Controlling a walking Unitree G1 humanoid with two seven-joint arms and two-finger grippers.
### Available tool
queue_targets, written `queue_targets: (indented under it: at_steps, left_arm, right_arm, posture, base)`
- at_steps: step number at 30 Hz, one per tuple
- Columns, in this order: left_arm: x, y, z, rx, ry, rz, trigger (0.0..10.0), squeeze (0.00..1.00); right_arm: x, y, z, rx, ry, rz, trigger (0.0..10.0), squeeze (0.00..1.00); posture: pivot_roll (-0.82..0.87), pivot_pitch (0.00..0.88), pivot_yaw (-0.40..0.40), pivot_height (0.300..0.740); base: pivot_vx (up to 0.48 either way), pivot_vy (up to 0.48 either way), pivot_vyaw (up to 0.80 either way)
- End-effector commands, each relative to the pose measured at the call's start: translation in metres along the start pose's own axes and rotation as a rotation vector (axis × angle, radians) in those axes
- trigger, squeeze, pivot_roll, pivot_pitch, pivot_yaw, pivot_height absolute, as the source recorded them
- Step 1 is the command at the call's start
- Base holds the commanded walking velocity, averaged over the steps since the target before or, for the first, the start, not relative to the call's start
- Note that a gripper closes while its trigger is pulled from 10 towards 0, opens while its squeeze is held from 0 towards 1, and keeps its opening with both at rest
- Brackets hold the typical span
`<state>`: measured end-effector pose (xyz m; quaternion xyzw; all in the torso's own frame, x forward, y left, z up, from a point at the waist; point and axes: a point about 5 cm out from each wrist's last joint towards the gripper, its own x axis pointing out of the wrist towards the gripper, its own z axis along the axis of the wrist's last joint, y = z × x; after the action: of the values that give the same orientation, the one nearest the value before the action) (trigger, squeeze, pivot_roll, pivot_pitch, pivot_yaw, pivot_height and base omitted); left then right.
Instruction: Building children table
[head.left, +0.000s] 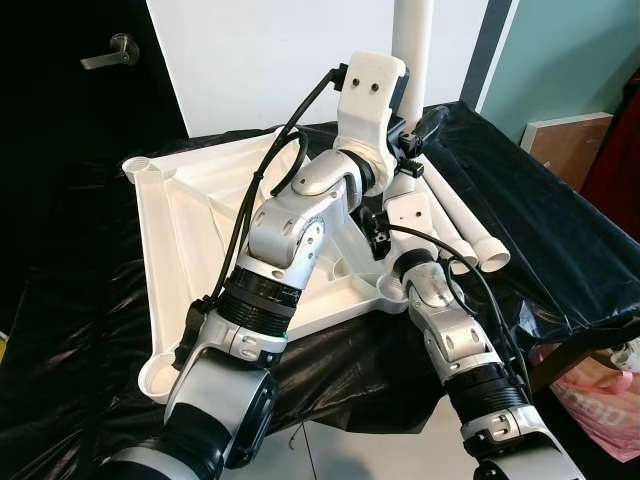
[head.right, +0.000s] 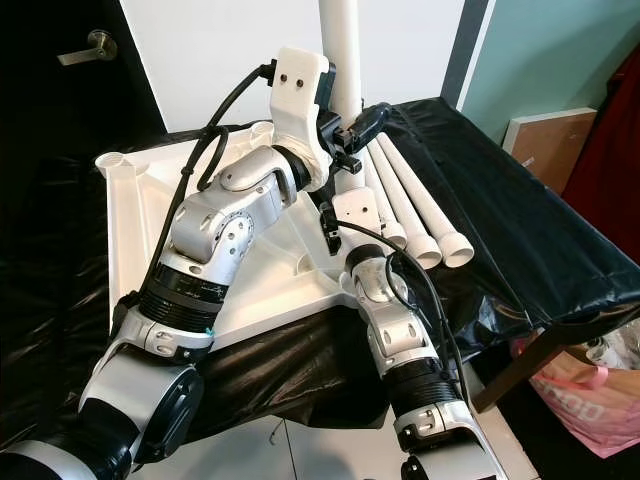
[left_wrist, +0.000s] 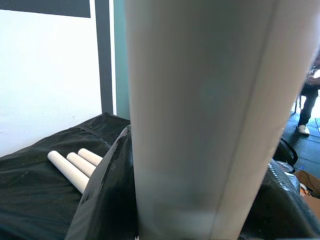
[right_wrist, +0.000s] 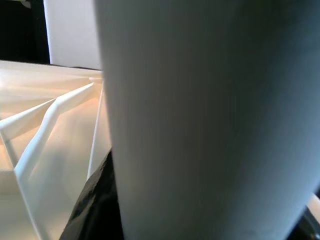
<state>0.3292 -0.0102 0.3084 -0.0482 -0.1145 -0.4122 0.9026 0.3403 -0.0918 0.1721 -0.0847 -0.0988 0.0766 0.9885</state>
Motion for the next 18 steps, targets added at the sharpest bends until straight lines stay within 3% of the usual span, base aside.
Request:
queue_targets:
  at_steps: [1,6,7,8,9,12,13,18]
  left_arm:
    - [0.004,-0.009,0.008,0.000,-0.027,-0.043,10.0,0.00]
    - [0.005,-0.010,0.007,0.000,-0.021,-0.047,10.0,0.00]
    - [0.006,-0.011,0.006,-0.002,-0.020,-0.053,10.0,0.00]
    - [0.006,-0.011,0.005,-0.004,-0.020,-0.058,10.0,0.00]
    - [0.006,-0.011,0.005,-0.017,-0.024,-0.062,10.0,0.41]
    - [0.006,-0.011,0.005,-0.026,-0.026,-0.065,10.0,0.41]
    - [0.005,-0.013,0.005,-0.041,-0.042,-0.086,10.0,1.00]
    - [0.005,-0.015,0.003,-0.023,-0.045,-0.100,10.0,1.00]
  right_arm:
    - [0.002,0.002,0.000,-0.010,0.003,0.008,0.0,0.00]
    - [0.002,0.000,0.001,0.005,-0.006,-0.019,0.0,0.00]
    - [0.003,-0.001,0.001,0.015,-0.002,-0.027,10.0,0.00]
    - [0.003,-0.002,0.001,0.022,0.001,-0.033,10.0,0.00]
    - [0.003,-0.003,0.000,0.042,0.011,-0.039,10.0,0.00]
    - [0.003,-0.003,0.000,0.056,0.018,-0.044,10.0,0.00]
    - [0.004,-0.005,-0.001,0.080,0.030,-0.063,10.0,0.00]
    - [0.004,-0.008,-0.002,0.116,0.046,-0.091,10.0,0.00]
  posture:
    - [-0.18,0.000,0.006,0.740]
    - [-0.19,0.000,0.005,0.740]
    - [-0.19,0.000,0.006,0.740]
    - [-0.19,0.000,0.006,0.740]
    - [-0.19,0.000,0.008,0.740]
    - [-0.19,0.000,0.008,0.740]
    - [-0.19,0.000,0.008,0.740]
    - [-0.19,0.000,0.009,0.740]
  base:
    - [0.000,0.000,0.00]
    - [0.000,0.000,0.00]
    - [0.000,0.000,0.00]
    - [0.000,0.000,0.00]
    - [0.000,0.000,0.00]
    - [0.000,0.000,0.00]
    - [0.000,0.000,0.00]
    - [0.000,0.000,0.00]
